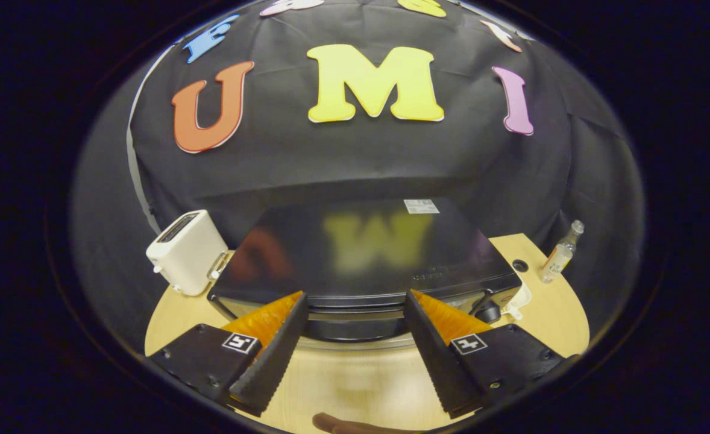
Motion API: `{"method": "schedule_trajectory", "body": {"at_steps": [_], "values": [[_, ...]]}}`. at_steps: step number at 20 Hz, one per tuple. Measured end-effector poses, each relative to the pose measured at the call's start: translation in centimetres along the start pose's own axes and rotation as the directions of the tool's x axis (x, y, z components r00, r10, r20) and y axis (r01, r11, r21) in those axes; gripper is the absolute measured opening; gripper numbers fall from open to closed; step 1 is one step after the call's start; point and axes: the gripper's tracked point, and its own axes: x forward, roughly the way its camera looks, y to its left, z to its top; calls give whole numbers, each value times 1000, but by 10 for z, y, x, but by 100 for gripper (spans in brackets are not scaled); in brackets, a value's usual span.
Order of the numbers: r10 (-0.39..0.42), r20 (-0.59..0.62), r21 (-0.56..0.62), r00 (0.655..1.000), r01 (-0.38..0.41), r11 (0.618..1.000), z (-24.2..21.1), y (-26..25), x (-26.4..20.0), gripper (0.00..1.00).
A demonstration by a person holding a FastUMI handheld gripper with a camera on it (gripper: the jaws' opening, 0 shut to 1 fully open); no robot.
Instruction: Open the toaster oven, put the food inside, and close the toaster oven door.
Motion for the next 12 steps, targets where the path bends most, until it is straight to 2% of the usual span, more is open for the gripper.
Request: {"method": "schedule_trajectory", "body": {"at_steps": [6, 12], "values": [[-1, 24, -20, 1000, 2, 1000, -20, -1, -20, 100], [-9, -18, -15, 1000, 9, 1000, -62, -3, -50, 100]]}}
